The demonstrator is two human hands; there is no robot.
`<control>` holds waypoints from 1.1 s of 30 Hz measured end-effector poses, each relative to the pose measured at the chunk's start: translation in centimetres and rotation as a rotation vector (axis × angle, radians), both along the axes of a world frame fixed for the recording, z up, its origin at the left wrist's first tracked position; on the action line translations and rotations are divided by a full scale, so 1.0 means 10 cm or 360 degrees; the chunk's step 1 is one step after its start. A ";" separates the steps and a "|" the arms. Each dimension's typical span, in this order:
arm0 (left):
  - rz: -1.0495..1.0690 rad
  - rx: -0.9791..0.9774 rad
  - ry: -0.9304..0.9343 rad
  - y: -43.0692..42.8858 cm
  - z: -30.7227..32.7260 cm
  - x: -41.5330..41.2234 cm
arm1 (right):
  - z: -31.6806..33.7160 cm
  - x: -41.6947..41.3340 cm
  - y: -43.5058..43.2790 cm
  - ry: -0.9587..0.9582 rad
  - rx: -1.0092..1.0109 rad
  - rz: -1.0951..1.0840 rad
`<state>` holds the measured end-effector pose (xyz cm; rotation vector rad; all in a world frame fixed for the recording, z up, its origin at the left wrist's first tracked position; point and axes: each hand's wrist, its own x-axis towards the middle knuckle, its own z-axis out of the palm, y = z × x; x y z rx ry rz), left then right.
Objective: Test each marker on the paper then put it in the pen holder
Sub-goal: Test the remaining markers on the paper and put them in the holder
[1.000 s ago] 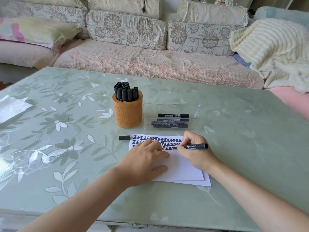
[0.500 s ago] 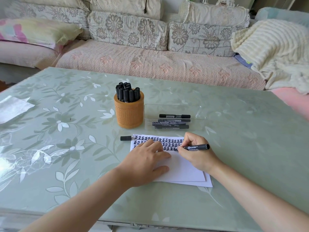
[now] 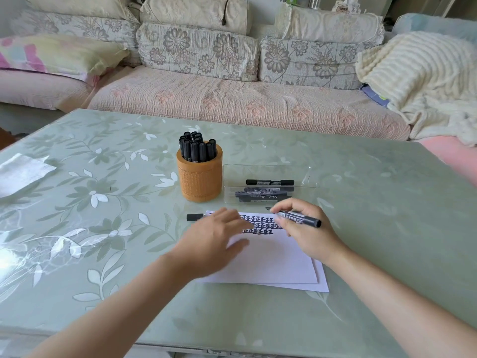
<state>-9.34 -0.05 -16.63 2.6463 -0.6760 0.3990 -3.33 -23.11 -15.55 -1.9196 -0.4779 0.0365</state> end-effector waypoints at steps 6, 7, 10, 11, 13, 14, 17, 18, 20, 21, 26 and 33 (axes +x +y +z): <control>0.0551 -0.0025 0.0053 0.51 0.06 0.12 | 0.17 0.01 0.06 0.0002 -0.0138 0.0258; 0.0609 0.0006 0.0107 0.57 0.05 0.12 | 0.19 0.01 0.10 0.0087 -0.0131 0.0307; 0.0715 0.0092 0.0254 0.64 0.03 0.10 | 0.25 -0.01 0.20 0.0293 -0.0092 0.0404; 0.0728 0.0116 0.0283 0.66 0.03 0.09 | 0.27 -0.01 0.23 0.0321 -0.0087 0.0428; 0.0731 0.0130 0.0302 0.67 0.01 0.09 | 0.30 -0.02 0.28 0.0309 -0.0126 0.0479; 0.0737 0.0115 0.0299 0.67 0.02 0.08 | 0.32 -0.03 0.30 0.0276 -0.0180 0.0487; 0.0788 0.0035 0.0269 0.66 0.07 0.09 | 0.33 -0.01 0.35 0.0079 -0.0375 0.0397; 0.0807 0.0006 0.0240 0.65 0.10 0.09 | 0.31 0.01 0.35 -0.0004 -0.0436 0.0353; 0.0809 -0.0083 0.0166 0.65 0.16 0.09 | 0.27 0.03 0.35 -0.0105 -0.0518 0.0266; 0.0774 -0.0144 0.0117 0.64 0.19 0.08 | 0.26 0.03 0.35 -0.0138 -0.0546 0.0221; 0.0548 -0.0310 -0.0015 0.50 0.27 0.01 | 0.26 0.05 0.34 -0.0321 -0.0647 0.0109; 0.0421 -0.0316 -0.0023 0.39 0.28 0.00 | 0.29 0.02 0.36 -0.0412 -0.0700 0.0139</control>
